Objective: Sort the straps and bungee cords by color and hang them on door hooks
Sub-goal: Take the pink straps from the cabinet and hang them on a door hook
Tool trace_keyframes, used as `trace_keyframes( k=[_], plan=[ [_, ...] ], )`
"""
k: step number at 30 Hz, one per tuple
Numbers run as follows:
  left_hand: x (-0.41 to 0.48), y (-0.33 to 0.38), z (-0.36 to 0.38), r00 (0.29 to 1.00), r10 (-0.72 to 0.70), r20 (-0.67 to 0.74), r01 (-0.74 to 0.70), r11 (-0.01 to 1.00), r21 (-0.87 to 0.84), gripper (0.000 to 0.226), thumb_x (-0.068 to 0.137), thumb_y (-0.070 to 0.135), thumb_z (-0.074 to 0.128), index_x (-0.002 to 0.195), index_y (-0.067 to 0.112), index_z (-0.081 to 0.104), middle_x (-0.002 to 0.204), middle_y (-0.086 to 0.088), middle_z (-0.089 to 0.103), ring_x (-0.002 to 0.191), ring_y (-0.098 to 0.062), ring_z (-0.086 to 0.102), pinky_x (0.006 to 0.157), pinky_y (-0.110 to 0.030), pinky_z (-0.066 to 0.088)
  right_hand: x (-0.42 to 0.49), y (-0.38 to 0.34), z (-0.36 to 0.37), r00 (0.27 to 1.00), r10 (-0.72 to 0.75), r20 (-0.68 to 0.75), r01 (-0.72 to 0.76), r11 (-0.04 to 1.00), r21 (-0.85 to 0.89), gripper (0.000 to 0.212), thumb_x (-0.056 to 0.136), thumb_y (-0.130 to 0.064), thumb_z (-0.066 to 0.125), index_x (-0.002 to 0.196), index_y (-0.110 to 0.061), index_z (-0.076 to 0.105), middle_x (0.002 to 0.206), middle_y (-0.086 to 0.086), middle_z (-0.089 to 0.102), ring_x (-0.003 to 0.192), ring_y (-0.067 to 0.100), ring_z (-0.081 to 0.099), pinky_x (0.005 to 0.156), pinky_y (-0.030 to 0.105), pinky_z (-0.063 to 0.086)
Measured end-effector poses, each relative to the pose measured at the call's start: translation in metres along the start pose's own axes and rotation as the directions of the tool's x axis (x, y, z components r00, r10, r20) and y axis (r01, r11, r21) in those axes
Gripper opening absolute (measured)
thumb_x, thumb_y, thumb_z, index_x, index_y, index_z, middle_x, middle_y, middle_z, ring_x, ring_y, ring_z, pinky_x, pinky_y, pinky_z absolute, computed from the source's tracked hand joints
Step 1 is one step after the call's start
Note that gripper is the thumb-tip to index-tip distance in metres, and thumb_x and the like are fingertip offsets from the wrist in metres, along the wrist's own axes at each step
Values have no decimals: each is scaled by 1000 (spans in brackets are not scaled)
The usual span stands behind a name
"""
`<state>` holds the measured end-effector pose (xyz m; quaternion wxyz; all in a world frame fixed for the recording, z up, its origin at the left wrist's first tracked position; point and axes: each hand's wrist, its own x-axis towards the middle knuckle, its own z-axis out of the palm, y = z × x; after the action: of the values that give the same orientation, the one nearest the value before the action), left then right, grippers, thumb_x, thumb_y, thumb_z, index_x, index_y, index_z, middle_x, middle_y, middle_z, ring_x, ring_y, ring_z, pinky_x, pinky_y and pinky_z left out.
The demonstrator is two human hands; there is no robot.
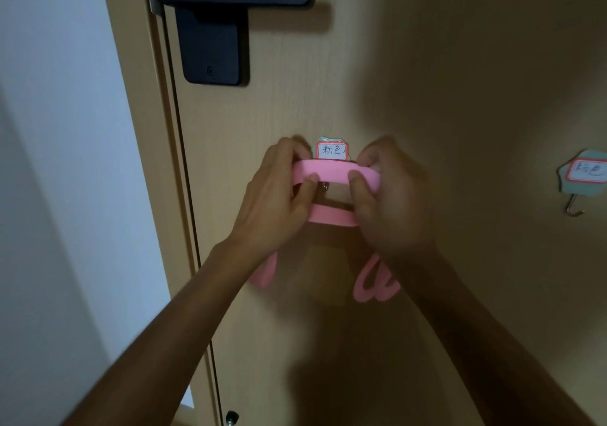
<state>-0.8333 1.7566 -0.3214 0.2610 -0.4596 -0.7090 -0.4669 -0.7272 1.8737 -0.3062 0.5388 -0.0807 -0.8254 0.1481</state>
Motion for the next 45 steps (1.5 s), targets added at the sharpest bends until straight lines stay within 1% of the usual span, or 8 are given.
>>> trace_keyframes(
  k=[6, 13, 19, 22, 25, 32, 41, 45],
  plan=[
    [-9, -6, 10, 997, -1, -75, 16, 982, 189, 28, 89, 30, 49, 110, 12, 51, 98, 1, 51, 76, -10, 42, 58, -5, 27, 0, -4, 17, 993, 8, 120, 25, 963, -267, 29, 91, -18, 48, 115, -3, 52, 103, 18, 59, 90, 37, 55, 71, 38, 40],
    [-59, -15, 36, 987, -161, 26, 164, 976, -141, 18, 93, 37, 41, 98, 27, 55, 78, 18, 56, 75, -2, 56, 63, -10, 43, -43, 6, 33, 993, 24, 117, -45, 983, 180, 29, 95, -29, 46, 92, -4, 61, 81, 10, 64, 70, 16, 53, 68, 23, 43],
    [-69, -19, 40, 965, -234, 117, 256, 937, -237, 48, 89, 39, 42, 130, 15, 46, 115, 3, 58, 102, -9, 59, 93, -25, 51, -76, 25, 35, 983, -9, 181, -19, 989, 148, 59, 82, -30, 61, 136, -13, 43, 125, 13, 58, 109, 5, 45, 101, 1, 23],
    [-78, -27, 40, 978, -145, 153, 185, 940, -288, 78, 77, 39, 57, 143, 8, 28, 140, -5, 43, 127, -18, 46, 106, -36, 44, -85, 21, 40, 913, 205, 352, -272, 951, 150, 103, 64, -80, 49, 144, -18, 29, 135, 26, 47, 122, 28, 49, 105, 24, 39],
    [-84, -34, 39, 986, -36, 164, 77, 965, -249, 81, 74, 33, 62, 142, 9, 27, 137, -15, 42, 123, -18, 46, 103, -27, 44, -93, 30, 34, 967, -41, 251, 6, 990, 140, 64, 77, -55, 55, 135, -39, 33, 108, 15, 59, 84, 23, 64, 66, 27, 57],
    [-85, -30, 29, 951, 92, 294, -91, 996, -15, 52, 74, 27, 51, 124, 31, 38, 116, -5, 40, 92, -17, 50, 78, -5, 49, -92, 29, 21, 947, -50, 317, 101, 984, -145, 32, 73, -28, 59, 104, -26, 53, 92, 3, 52, 74, 11, 44, 57, 4, 28],
    [-84, -24, 18, 966, 22, 258, -49, 994, 98, 31, 84, 32, 49, 106, 11, 59, 112, -7, 46, 89, -15, 48, 73, -4, 40, -100, 15, 15, 952, -21, 306, 106, 959, -265, 63, 76, -44, 58, 136, -29, 44, 116, 17, 54, 101, 35, 56, 78, 43, 52],
    [-84, -19, 13, 962, -22, 273, 14, 999, 31, 45, 80, 44, 39, 108, 14, 56, 114, 3, 39, 94, -13, 46, 73, -1, 40, -108, -2, 13, 965, 52, 258, -26, 994, -106, 42, 85, -51, 41, 117, -25, 46, 116, 23, 60, 106, 39, 57, 89, 55, 47]
  ],
)
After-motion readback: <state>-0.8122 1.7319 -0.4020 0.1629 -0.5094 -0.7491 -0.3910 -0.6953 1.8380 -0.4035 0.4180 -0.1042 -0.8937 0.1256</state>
